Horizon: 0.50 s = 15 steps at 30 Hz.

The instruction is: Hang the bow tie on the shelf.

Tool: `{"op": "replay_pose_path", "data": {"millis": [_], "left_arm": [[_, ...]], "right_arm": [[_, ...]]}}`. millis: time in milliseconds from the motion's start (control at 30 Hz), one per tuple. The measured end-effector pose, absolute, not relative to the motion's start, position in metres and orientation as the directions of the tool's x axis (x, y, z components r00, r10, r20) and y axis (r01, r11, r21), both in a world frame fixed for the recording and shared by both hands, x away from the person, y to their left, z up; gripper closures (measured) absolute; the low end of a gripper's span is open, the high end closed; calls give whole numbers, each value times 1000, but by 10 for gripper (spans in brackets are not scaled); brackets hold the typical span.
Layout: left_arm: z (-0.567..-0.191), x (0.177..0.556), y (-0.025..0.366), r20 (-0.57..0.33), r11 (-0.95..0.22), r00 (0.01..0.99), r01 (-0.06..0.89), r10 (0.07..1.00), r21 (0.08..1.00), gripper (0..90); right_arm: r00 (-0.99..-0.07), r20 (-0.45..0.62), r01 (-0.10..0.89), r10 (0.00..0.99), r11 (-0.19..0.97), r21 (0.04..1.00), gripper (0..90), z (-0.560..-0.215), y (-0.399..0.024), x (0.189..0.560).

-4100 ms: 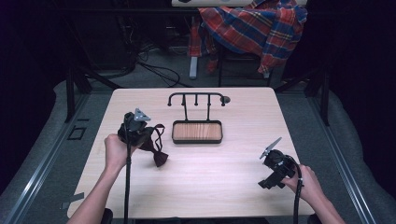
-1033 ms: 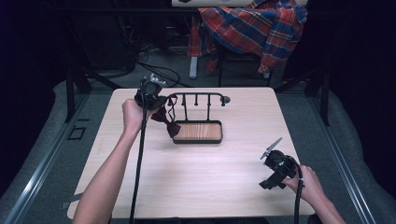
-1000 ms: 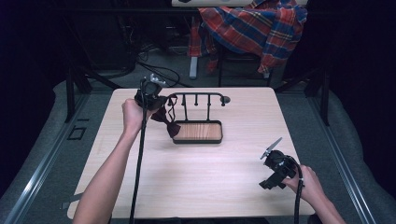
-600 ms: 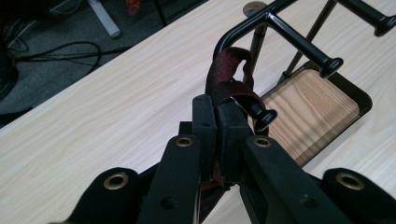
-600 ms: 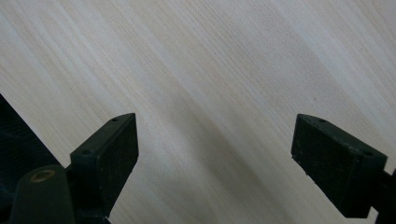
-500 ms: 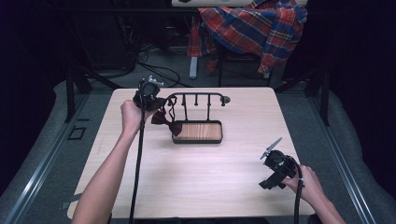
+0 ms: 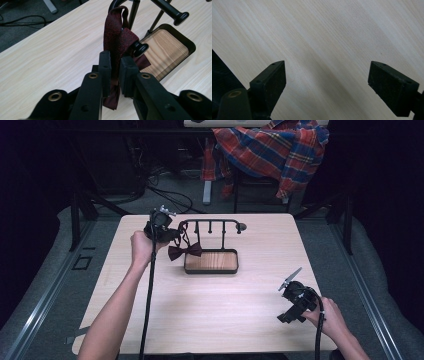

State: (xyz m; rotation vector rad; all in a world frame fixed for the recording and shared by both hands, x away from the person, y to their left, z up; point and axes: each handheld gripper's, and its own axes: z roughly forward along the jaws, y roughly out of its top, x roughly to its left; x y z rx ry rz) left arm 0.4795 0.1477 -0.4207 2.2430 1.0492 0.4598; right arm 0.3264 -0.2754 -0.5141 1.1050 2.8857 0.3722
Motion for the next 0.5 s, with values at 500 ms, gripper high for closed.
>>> {"op": "replay_pose_path", "data": {"millis": [500], "left_arm": [[-430,476,161,-6,-468,631,581,776,665,544]], "right_arm": [[-745,59,657,664,716,235,145,-515,-275,327]]}}
